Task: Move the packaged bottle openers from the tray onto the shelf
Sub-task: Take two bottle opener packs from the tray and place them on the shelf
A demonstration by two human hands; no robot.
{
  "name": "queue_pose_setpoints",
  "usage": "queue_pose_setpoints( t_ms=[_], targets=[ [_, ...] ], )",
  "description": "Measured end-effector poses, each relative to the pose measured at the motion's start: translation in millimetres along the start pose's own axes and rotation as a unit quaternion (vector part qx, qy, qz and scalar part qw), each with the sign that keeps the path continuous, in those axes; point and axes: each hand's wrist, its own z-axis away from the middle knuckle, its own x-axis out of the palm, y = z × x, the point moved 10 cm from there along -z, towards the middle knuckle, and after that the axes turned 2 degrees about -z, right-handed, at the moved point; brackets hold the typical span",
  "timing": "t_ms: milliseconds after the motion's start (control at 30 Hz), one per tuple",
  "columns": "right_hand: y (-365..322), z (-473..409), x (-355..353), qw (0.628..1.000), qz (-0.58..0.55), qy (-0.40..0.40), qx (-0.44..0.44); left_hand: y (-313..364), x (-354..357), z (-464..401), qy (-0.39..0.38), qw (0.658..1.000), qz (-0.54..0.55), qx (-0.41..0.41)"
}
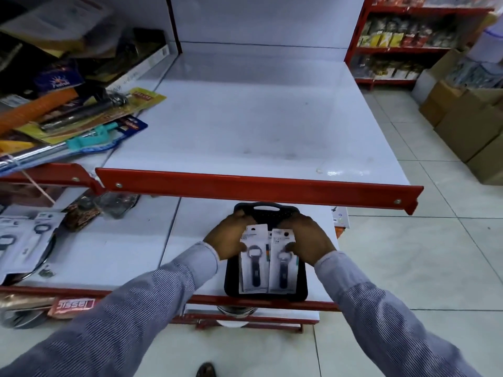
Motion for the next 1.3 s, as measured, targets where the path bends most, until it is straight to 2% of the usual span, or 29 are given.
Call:
queue_pose_setpoints(
  t_ms=[100,200,333,400,533,633,767,833,933,1000,1133,1233,1300],
  targets=[
    [-26,39,-29,0.998,-0.043,0.037,-0.019,17,-25,44,0.057,0.997,0.058,0.005],
    [-62,77,-72,0.992,-0.063,0.094,-0.055,41,-59,91,0.117,0.990,0.071,0.040],
    [-115,130,-170,0.952,-0.094,0.259,-0.134,79,-146,151,0.254,0.960,0.084,0.081],
    [-130,144,-212,0.928,-0.153,0.303,-0.152,98,-195,175,0.321,0.936,0.110,0.096],
    [-141,133,-274,0.883,-0.287,0.331,-0.167,106,-265,176,0.361,0.894,0.245,0.101],
    [-145,95,-311,0.876,-0.295,0.342,-0.169,99,-311,154,0.390,0.862,0.305,0.102],
    [-134,13,-324,0.881,-0.333,0.298,-0.152,69,-332,97,0.374,0.819,0.433,0.048],
    [-124,-30,-312,0.900,-0.320,0.268,-0.121,55,-332,68,0.358,0.821,0.445,0.020],
    [-106,-75,-286,0.930,-0.273,0.236,-0.067,26,-321,38,0.333,0.850,0.404,-0.052],
    [-96,-93,-267,0.947,-0.247,0.200,-0.040,-4,-313,15,0.331,0.865,0.370,-0.070],
    [-86,-95,-240,0.960,-0.226,0.167,-0.020,-6,-299,22,0.284,0.924,0.211,-0.142],
    [-99,-74,-237,0.975,-0.137,0.165,-0.052,20,-292,36,0.258,0.957,0.064,-0.117],
    [-113,-55,-233,0.977,-0.088,0.173,-0.085,40,-291,52,0.283,0.956,-0.025,-0.079]
  ],
)
